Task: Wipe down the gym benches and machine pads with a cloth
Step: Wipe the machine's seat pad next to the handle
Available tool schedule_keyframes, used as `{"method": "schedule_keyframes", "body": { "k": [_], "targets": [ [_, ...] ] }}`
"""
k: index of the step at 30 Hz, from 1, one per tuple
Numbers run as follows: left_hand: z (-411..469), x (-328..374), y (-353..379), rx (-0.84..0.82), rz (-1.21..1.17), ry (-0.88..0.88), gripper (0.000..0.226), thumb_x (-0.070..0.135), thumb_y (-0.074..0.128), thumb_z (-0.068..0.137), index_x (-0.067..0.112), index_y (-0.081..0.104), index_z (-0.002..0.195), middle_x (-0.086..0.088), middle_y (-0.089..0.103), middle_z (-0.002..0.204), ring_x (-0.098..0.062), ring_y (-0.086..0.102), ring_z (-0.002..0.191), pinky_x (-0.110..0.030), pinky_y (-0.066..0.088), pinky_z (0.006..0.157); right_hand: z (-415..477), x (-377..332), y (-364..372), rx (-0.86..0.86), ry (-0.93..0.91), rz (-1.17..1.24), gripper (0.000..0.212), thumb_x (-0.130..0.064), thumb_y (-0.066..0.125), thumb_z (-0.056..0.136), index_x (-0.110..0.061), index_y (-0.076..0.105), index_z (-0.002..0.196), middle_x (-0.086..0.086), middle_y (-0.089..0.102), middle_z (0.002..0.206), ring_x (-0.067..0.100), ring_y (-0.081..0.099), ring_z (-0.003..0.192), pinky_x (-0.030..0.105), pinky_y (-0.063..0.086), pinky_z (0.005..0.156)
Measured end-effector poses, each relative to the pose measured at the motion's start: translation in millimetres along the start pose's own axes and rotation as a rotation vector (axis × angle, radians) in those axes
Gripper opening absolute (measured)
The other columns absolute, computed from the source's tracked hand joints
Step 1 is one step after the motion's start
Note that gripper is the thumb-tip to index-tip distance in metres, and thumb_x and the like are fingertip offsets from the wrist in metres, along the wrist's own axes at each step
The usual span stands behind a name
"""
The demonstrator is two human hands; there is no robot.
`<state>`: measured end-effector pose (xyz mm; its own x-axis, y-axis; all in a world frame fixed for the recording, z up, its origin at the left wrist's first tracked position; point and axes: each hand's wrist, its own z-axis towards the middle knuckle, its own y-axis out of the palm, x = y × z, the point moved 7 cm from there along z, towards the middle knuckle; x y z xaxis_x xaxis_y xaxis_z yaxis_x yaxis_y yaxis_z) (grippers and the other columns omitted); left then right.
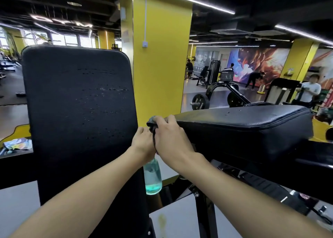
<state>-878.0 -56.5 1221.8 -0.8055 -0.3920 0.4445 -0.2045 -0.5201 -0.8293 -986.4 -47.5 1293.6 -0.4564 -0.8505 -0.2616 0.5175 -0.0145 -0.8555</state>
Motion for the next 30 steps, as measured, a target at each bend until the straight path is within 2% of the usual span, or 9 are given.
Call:
{"method": "schedule_keyframes", "body": {
  "k": [4,7,9,13,15,18,20,25,30],
  "targets": [
    [-7,-4,-53,0.083,-0.513,-0.13,0.017,0.025,0.055,0.095,0.013,0.066,0.099,-0.002,0.065,0.084,-0.022,0.058,0.077,-0.03,0.043,0.069,-1,-4,-27,0.215,0.007,0.307,0.035,-0.015,0.042,0.101,-0.02,0.046,0.136,0.008,0.046,0.117,0.03,0.058,0.094,0.038,0.047,0.081],
    [-16,16,-78,-0.165,-1.174,-0.306,0.032,0.043,0.048,0.101,0.019,0.068,0.107,-0.008,0.07,0.086,-0.024,0.065,0.071,-0.034,0.052,0.063,-1,-13,-54,0.382,0.014,0.507,0.029,-0.011,0.044,0.1,-0.015,0.042,0.129,0.005,0.046,0.121,0.01,0.044,0.09,0.023,0.038,0.079],
    [-27,52,-89,-0.413,-1.271,-0.228,0.039,0.052,0.04,0.101,0.028,0.071,0.101,-0.005,0.074,0.093,-0.021,0.07,0.08,-0.036,0.056,0.064,-2,-20,-70,0.435,0.038,0.581,0.024,-0.01,0.046,0.099,-0.012,0.04,0.122,0.005,0.049,0.118,0.008,0.043,0.091,0.021,0.034,0.076],
    [-33,103,-121,-0.553,-1.437,-0.121,0.045,0.047,0.045,0.098,0.025,0.075,0.073,0.001,0.069,0.077,-0.014,0.068,0.068,-0.024,0.055,0.059,-11,-27,-113,0.576,0.011,0.379,0.018,-0.008,0.053,0.093,-0.01,0.047,0.109,0.007,0.057,0.103,0.022,0.051,0.093,0.039,0.042,0.087],
    [-29,122,-131,-0.574,-1.52,-0.067,0.042,0.043,0.048,0.097,0.02,0.075,0.074,0.0,0.069,0.078,-0.013,0.068,0.069,-0.022,0.055,0.06,-19,-28,-135,0.648,0.021,0.167,0.018,-0.013,0.057,0.089,-0.011,0.054,0.107,0.005,0.06,0.102,0.024,0.053,0.098,0.045,0.038,0.1],
    [-21,144,-137,-0.54,-1.626,0.001,0.028,0.03,0.048,0.099,0.016,0.071,0.091,-0.002,0.073,0.089,-0.012,0.07,0.078,-0.023,0.059,0.064,-25,-20,-161,0.624,0.078,0.083,0.016,-0.026,0.054,0.09,-0.013,0.061,0.098,0.006,0.061,0.113,0.027,0.053,0.108,0.046,0.039,0.098],
    [-8,156,-138,-0.463,-1.607,0.055,0.022,0.022,0.049,0.101,0.011,0.067,0.096,-0.004,0.073,0.082,-0.013,0.07,0.071,-0.023,0.058,0.059,-32,-6,-177,0.581,0.153,0.049,0.021,-0.032,0.045,0.09,-0.017,0.06,0.086,0.006,0.061,0.118,0.028,0.052,0.113,0.045,0.04,0.098],
    [47,156,-110,-0.213,-1.176,0.128,0.008,0.013,0.062,0.098,0.005,0.064,0.098,-0.012,0.072,0.087,-0.013,0.065,0.063,-0.023,0.05,0.051,-69,38,-202,0.526,0.328,0.002,0.03,-0.026,0.044,0.098,-0.018,0.061,0.122,0.003,0.057,0.124,0.021,0.05,0.117,0.038,0.036,0.105],
    [87,146,-56,-0.16,-0.533,0.235,0.023,0.016,0.081,0.082,0.008,0.065,0.096,-0.004,0.067,0.096,-0.027,0.062,0.089,-0.034,0.049,0.077,-91,72,-194,0.574,0.505,0.038,0.028,-0.033,0.037,0.101,-0.02,0.055,0.119,-0.002,0.052,0.122,0.019,0.045,0.12,0.035,0.03,0.105]
  ]
}}
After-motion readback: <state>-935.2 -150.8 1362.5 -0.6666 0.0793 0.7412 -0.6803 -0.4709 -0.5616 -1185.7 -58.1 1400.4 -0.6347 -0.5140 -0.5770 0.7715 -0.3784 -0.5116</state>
